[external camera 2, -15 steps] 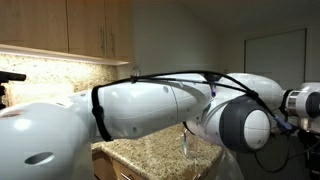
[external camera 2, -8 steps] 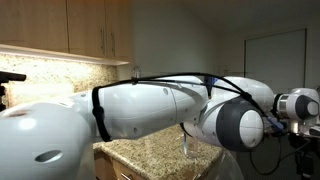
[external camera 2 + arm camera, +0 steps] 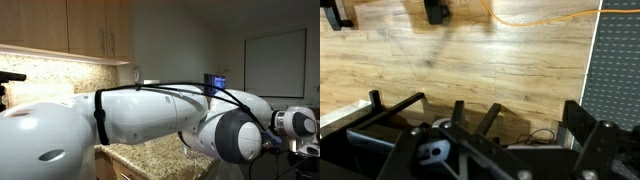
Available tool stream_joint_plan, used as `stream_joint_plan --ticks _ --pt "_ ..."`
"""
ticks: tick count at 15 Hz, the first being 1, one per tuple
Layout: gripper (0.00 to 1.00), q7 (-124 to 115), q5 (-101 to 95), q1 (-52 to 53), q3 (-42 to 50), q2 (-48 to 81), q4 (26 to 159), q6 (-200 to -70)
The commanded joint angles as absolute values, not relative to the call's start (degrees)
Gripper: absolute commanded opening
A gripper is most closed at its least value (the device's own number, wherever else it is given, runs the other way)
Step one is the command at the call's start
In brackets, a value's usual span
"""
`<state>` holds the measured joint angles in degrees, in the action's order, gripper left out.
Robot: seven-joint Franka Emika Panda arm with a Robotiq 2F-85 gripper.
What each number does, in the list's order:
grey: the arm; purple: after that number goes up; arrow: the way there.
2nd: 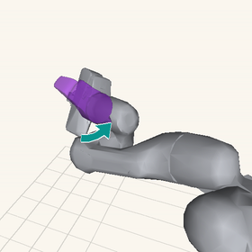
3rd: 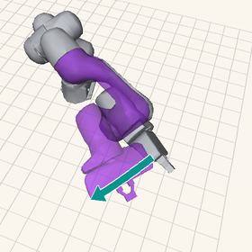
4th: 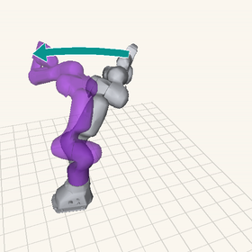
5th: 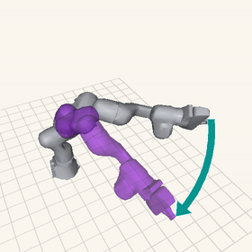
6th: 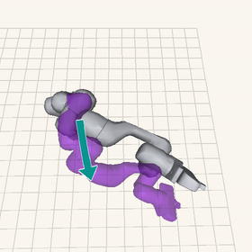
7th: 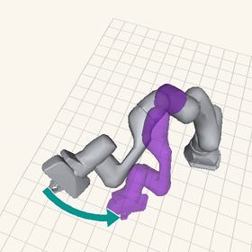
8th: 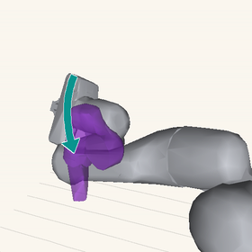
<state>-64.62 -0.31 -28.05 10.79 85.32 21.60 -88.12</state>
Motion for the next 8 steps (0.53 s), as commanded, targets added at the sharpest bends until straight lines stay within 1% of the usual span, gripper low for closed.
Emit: stream_joint_plan --ticks 1,3,5,7,8 --pt "1.00 -65.6 0.4 -28.2 9.9 85.3 20.3 -83.2" --pt "1.00 -66.4 0.4 -27.8 9.8 83.5 22.9 -81.7" --pt "1.00 -67.6 0.1 -27.7 10.2 83.3 22.4 -80.6" --pt "1.00 -68.7 -0.1 -27.8 10.3 82.6 21.2 -84.0" --pt "1.00 -66.7 -0.4 -27.8 10.1 83.7 22.2 -83.5"
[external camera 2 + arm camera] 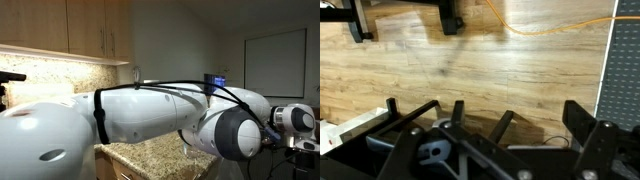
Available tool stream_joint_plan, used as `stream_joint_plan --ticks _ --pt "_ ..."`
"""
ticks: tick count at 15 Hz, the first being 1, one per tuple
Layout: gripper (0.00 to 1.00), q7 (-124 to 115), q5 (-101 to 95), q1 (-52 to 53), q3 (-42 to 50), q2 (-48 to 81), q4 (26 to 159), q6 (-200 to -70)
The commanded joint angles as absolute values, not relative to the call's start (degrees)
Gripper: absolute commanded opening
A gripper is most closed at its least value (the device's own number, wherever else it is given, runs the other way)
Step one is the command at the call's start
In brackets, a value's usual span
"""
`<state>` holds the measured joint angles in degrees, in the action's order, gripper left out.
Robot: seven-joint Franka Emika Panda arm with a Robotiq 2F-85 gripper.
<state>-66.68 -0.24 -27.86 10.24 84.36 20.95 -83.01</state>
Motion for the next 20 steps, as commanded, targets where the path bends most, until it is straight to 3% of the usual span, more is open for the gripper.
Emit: stream_joint_plan --ticks 1,6,12,20 --pt "1.00 -66.9 -0.4 -27.8 10.1 83.3 22.0 -84.0" --pt "1.00 -66.5 -1.4 -28.2 10.9 85.0 21.3 -89.2" --pt "1.00 -66.3 -1.6 -30.6 11.7 85.7 33.0 -101.9" --pt "1.00 -50.1 1.4 -31.2 8.5 86.9 38.2 -97.9"
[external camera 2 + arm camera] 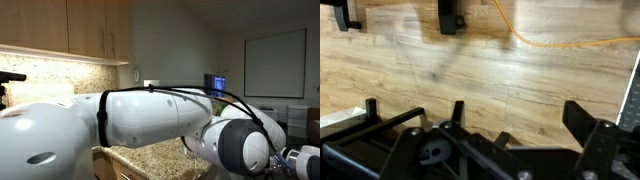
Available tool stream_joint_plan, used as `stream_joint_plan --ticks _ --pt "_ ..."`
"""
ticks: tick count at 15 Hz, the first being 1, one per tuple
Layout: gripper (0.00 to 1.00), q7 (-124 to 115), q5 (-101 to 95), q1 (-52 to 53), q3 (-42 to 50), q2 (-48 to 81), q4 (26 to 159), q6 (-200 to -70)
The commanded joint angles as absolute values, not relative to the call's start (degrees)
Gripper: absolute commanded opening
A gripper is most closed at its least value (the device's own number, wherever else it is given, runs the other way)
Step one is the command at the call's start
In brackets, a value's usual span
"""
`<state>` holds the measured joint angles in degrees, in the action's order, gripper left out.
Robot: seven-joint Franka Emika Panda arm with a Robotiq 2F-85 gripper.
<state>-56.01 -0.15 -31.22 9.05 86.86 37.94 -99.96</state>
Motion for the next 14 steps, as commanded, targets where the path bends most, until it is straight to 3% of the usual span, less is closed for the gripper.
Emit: stream_joint_plan --ticks 1,14 --pt "1.00 -49.1 0.1 -31.5 7.4 84.4 41.2 -98.6" --pt "1.00 -31.1 -3.9 -24.5 7.2 66.0 55.7 -96.5"
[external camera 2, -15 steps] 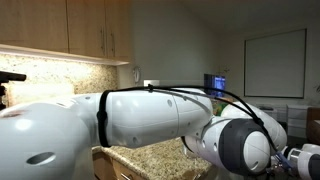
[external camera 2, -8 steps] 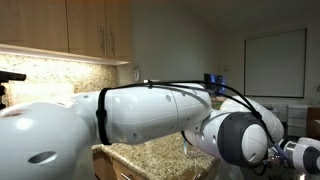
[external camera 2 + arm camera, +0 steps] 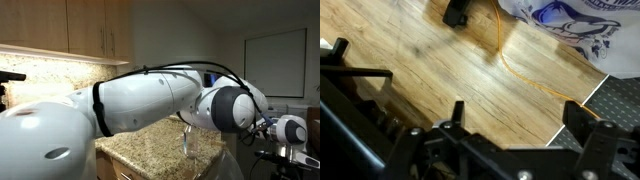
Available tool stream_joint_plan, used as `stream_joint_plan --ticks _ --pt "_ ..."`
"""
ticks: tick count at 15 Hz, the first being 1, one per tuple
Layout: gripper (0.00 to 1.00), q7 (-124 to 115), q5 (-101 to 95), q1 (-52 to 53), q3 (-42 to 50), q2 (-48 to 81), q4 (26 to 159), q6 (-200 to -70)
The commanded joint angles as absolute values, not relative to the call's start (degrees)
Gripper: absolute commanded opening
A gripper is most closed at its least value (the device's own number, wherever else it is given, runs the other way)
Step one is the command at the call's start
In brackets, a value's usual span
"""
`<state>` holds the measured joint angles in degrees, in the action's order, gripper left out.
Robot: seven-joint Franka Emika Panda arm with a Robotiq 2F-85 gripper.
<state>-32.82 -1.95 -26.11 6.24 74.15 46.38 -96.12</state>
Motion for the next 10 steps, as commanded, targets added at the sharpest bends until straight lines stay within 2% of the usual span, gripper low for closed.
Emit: stream_joint_plan --ticks 1,5,10 --pt "1.00 -31.0 -4.8 -23.9 7.4 63.9 57.5 -97.0" --pt "1.00 -25.9 -9.7 -20.6 7.3 55.0 65.5 -99.9" --pt "1.00 -21.2 -12.4 -18.2 6.1 42.6 76.1 -113.1"
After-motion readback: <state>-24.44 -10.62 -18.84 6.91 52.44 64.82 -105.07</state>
